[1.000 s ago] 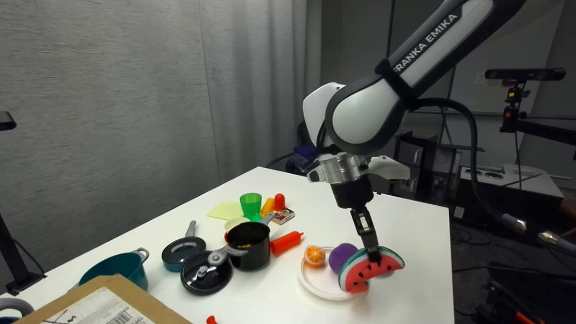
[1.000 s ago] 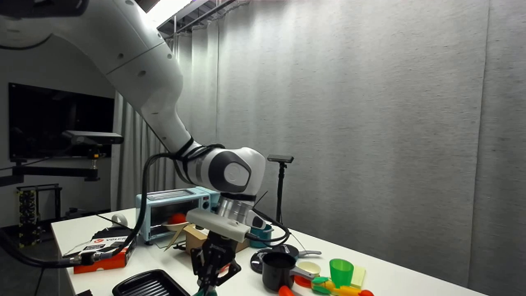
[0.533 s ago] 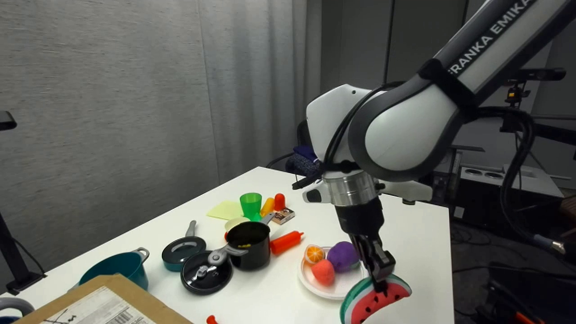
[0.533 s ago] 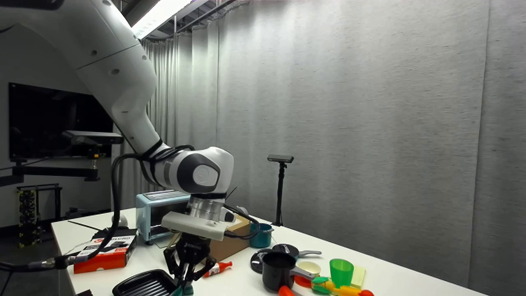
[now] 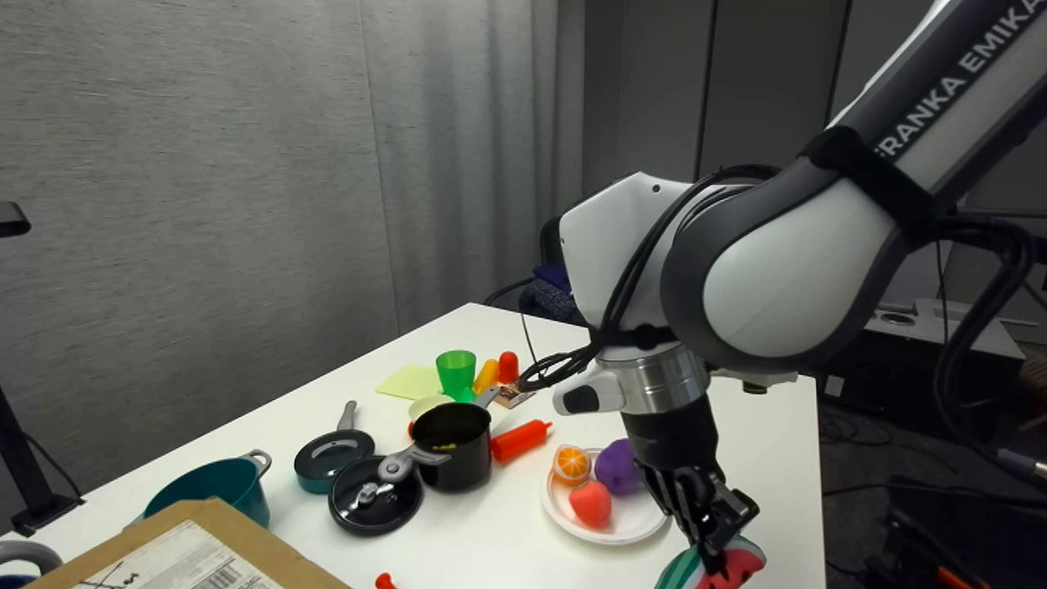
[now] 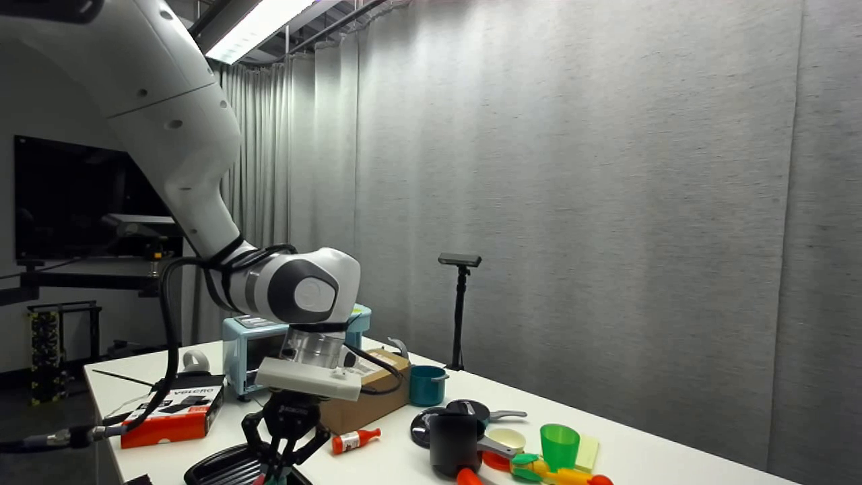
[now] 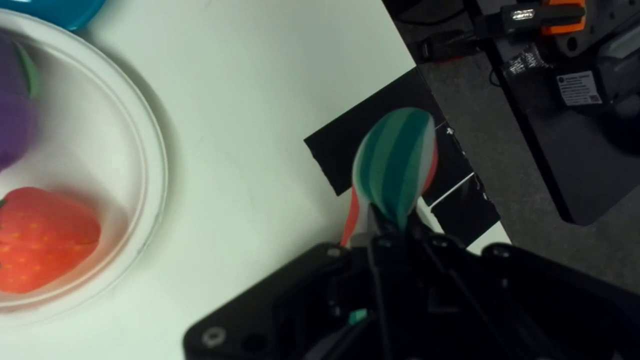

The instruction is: Move the plushies from the white plate to the black plate one at a time

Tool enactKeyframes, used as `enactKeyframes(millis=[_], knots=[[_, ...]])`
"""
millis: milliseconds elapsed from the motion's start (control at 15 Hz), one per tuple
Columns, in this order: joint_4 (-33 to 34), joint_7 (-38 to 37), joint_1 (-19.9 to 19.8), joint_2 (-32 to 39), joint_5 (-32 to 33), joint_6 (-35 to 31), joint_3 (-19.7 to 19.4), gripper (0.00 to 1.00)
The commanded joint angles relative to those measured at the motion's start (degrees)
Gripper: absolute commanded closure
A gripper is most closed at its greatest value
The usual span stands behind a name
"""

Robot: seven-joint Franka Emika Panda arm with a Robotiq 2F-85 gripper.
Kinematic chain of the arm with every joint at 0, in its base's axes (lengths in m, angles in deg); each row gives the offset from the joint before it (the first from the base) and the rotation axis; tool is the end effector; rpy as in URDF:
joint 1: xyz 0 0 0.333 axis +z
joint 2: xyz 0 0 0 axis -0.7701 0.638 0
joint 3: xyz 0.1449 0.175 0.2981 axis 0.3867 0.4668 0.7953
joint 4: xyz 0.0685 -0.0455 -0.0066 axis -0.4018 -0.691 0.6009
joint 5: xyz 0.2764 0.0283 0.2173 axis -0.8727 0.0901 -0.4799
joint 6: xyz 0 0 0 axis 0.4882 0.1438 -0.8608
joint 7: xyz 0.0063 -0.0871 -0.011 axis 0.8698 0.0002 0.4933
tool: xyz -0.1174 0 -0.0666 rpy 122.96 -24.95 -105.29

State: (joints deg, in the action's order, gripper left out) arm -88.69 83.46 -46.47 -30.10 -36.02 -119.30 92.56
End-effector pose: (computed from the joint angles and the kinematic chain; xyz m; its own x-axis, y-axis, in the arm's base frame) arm 0.4269 0.1068 0.3137 0.4664 0.8611 -0.2025 0.8260 -0.5058 -0.2487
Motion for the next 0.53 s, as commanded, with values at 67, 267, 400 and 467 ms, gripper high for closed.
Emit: enactKeyframes(millis=[67,267,400,467], knots=[[-3.0,2.0,0.8,-3.4,-2.8,-3.5,0.1,0.98],[-3.9,2.3,0.7,-4.0,-6.8,-6.1,0.1,0.98],[-4.4,2.1,0.8,-4.2,-8.8,-8.4,0.0,0.98],[-4.4,2.1,0.8,-4.1,-9.6,-9.1,-0.1,0.98]])
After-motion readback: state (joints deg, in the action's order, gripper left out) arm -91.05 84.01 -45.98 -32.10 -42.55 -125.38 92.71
